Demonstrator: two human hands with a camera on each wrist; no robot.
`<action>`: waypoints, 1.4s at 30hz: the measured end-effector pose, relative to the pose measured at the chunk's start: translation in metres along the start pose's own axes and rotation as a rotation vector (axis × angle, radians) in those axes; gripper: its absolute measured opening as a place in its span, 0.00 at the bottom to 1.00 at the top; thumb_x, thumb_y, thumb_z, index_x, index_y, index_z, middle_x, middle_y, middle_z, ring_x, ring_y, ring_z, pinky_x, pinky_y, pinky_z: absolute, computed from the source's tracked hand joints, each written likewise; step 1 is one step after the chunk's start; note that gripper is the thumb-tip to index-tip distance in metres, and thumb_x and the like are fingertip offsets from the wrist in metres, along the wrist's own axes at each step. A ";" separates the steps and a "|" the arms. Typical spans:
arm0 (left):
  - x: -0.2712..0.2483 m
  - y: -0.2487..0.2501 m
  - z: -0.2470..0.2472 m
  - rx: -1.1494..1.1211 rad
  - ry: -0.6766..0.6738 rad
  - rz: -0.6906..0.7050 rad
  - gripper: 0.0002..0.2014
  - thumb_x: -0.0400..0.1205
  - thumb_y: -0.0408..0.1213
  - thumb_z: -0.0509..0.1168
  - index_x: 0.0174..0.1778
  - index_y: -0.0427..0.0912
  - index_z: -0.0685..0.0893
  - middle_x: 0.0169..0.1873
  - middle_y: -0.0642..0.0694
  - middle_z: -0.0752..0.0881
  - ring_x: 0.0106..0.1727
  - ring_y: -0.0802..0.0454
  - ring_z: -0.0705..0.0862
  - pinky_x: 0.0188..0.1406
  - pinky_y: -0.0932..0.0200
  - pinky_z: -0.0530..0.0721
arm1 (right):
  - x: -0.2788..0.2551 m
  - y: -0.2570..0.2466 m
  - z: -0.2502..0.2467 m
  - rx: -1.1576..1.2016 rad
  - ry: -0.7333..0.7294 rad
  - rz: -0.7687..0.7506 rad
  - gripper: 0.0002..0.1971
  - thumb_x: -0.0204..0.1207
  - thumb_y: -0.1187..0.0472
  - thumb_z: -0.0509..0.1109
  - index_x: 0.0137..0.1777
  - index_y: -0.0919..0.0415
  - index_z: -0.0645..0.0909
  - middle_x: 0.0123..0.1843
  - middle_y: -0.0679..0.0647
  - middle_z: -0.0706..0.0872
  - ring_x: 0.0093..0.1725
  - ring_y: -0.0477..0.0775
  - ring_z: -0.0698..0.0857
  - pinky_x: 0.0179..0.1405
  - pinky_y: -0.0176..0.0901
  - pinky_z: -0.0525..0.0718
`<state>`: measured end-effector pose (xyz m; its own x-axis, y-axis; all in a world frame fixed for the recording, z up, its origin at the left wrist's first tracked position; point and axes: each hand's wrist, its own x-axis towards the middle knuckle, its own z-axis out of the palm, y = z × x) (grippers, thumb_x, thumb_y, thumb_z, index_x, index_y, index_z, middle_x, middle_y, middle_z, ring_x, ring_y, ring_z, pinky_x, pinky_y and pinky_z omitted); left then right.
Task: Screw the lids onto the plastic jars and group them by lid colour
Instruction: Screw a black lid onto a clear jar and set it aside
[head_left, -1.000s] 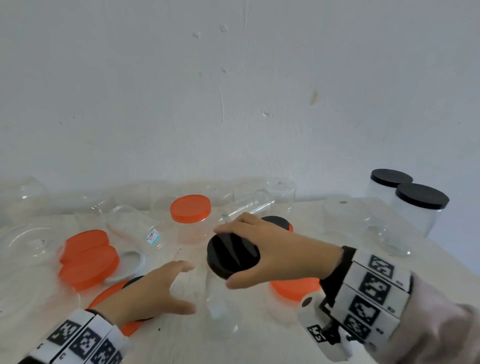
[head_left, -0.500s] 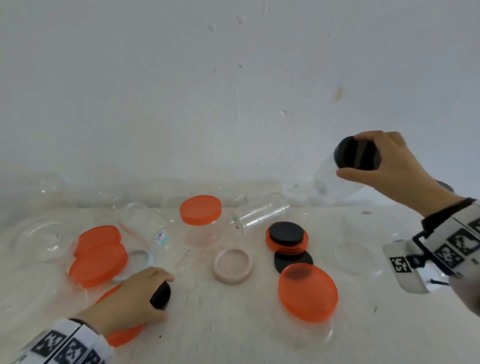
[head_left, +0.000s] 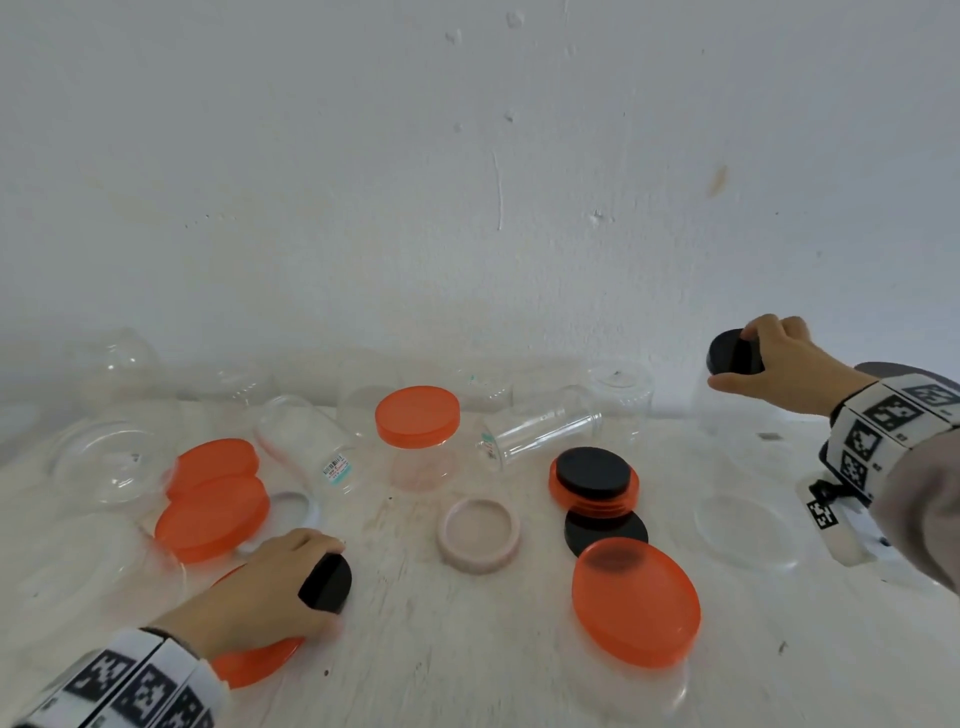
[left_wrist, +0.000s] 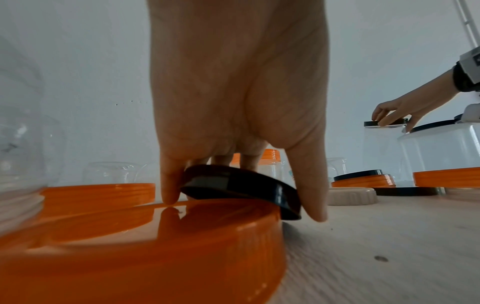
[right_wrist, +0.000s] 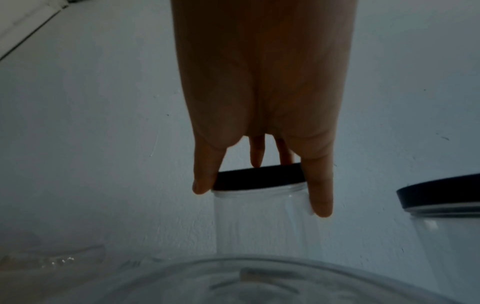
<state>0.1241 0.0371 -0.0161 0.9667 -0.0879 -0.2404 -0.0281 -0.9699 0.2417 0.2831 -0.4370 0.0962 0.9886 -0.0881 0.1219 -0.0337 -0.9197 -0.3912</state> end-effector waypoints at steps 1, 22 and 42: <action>0.001 -0.001 0.000 0.003 -0.005 0.000 0.38 0.74 0.55 0.69 0.78 0.57 0.60 0.74 0.60 0.63 0.73 0.58 0.63 0.73 0.62 0.65 | 0.001 0.000 0.000 -0.005 -0.013 0.006 0.33 0.74 0.47 0.75 0.71 0.61 0.63 0.70 0.60 0.63 0.62 0.68 0.74 0.65 0.66 0.76; 0.002 -0.003 0.003 0.006 -0.016 0.000 0.38 0.75 0.57 0.69 0.79 0.57 0.59 0.74 0.59 0.63 0.74 0.57 0.62 0.71 0.63 0.63 | 0.002 -0.015 -0.004 -0.262 -0.180 -0.028 0.31 0.77 0.48 0.71 0.71 0.61 0.62 0.69 0.61 0.68 0.58 0.64 0.78 0.61 0.56 0.78; 0.004 -0.005 0.004 0.009 0.003 -0.017 0.38 0.75 0.58 0.68 0.79 0.56 0.61 0.74 0.58 0.64 0.74 0.57 0.64 0.73 0.60 0.66 | -0.003 -0.063 -0.002 -0.630 -0.285 -0.088 0.33 0.81 0.40 0.63 0.79 0.59 0.62 0.78 0.59 0.66 0.69 0.59 0.75 0.71 0.54 0.74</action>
<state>0.1273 0.0404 -0.0222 0.9678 -0.0708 -0.2416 -0.0139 -0.9732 0.2295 0.2816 -0.3796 0.1226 0.9886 0.0217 -0.1491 0.0551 -0.9731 0.2236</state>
